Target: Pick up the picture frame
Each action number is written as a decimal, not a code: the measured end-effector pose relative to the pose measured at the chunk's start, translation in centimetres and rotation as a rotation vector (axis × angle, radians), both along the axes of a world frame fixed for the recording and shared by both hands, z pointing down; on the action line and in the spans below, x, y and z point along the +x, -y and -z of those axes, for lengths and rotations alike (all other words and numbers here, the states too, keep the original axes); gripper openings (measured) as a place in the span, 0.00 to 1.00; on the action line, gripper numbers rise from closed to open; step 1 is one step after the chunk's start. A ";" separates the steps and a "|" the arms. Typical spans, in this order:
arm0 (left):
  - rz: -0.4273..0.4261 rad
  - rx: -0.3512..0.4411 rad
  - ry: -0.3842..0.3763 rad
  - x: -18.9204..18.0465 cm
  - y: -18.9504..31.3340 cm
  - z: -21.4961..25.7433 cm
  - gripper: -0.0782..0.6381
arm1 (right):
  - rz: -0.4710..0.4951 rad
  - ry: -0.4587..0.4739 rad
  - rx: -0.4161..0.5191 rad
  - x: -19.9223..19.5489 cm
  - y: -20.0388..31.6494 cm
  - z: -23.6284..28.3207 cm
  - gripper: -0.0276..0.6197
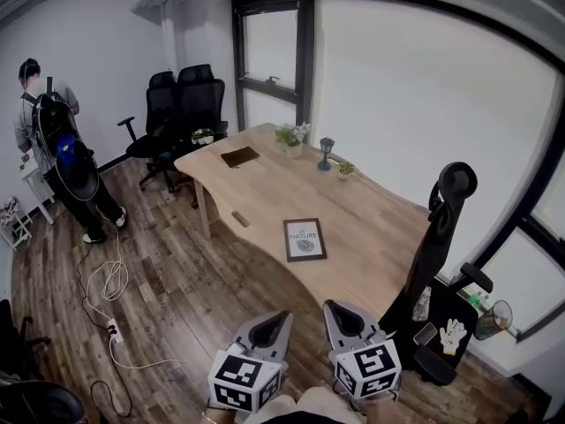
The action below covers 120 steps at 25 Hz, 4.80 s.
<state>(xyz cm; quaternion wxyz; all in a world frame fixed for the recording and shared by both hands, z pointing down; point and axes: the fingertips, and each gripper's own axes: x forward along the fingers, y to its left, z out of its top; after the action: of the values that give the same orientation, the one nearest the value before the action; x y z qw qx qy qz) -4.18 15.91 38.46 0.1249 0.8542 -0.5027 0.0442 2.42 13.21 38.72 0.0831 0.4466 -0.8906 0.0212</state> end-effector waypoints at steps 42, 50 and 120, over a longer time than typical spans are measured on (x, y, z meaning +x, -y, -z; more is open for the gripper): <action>-0.046 -0.097 -0.028 -1.9 15.9 -2.9 0.12 | 0.057 -0.044 -0.142 -3.1 15.3 -4.0 0.05; -0.063 -0.127 -0.033 -2.0 20.1 -3.5 0.24 | 0.077 -0.068 -0.199 -3.2 19.0 -5.5 0.17; 0.041 -0.546 -0.068 -5.0 43.4 -23.5 0.38 | -0.128 -0.235 -0.557 0.0 42.1 -24.8 0.37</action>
<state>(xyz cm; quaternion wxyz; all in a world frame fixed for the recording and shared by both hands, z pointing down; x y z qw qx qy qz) -9.19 -27.47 61.95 0.3683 0.7795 -0.4850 0.1467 2.41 -28.91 63.52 0.3032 0.4612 -0.8049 0.2181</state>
